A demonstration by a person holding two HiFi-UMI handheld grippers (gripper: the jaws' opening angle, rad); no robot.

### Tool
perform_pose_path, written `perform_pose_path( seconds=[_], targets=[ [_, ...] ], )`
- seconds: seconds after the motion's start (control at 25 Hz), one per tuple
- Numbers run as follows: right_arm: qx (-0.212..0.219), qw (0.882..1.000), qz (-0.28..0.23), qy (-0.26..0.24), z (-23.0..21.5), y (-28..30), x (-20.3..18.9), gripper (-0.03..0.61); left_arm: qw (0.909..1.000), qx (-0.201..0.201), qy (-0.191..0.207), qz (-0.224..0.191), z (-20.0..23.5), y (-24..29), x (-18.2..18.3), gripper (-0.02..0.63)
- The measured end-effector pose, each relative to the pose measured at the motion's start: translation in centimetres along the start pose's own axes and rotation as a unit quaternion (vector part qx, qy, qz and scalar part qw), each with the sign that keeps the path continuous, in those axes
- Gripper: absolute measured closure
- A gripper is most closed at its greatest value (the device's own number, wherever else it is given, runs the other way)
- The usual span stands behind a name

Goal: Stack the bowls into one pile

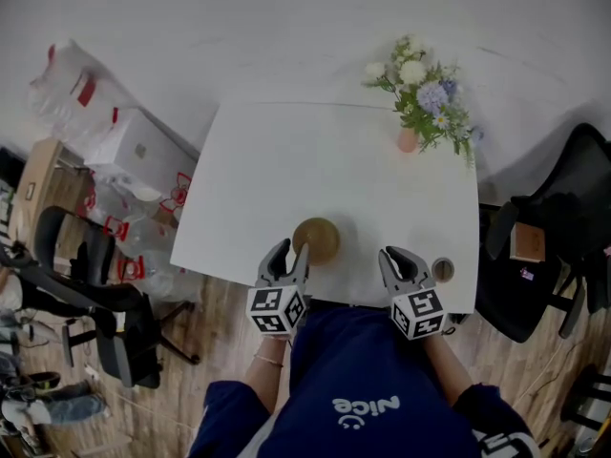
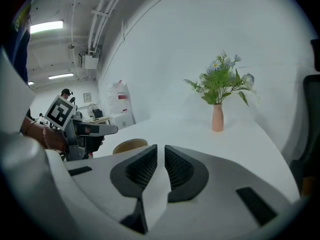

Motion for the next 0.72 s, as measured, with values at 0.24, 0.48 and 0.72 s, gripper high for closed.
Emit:
perform_pose_path(
  seconds=[0.24,0.48,0.72],
  targets=[
    [0.005,1.0,-0.004,-0.003,0.2,0.2,0.1,0.515,0.9953,-0.093,0.022,-0.015,-3.0,-1.2,-0.4,0.468],
    [-0.005,1.0,-0.007,0.004,0.3,0.2,0.0,0.537,0.9922,-0.123,0.02,-0.013,-3.7,-1.5,-1.3,0.568],
    [-0.041,0.999,-0.026,0.012,-0.1,-0.7,0.1,0.557,0.9956,-0.092,0.011,-0.019,-2.9,-2.0,-1.2,0.597]
  ],
)
Point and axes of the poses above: the fingertips, and each gripper's own axes: y forward along the fingers, z to its left, x out of its top, the point moved 9 cm from there along -y, backward along the fingers, and after that the axes turned 1 degree about -x, right-handed, at the moved point
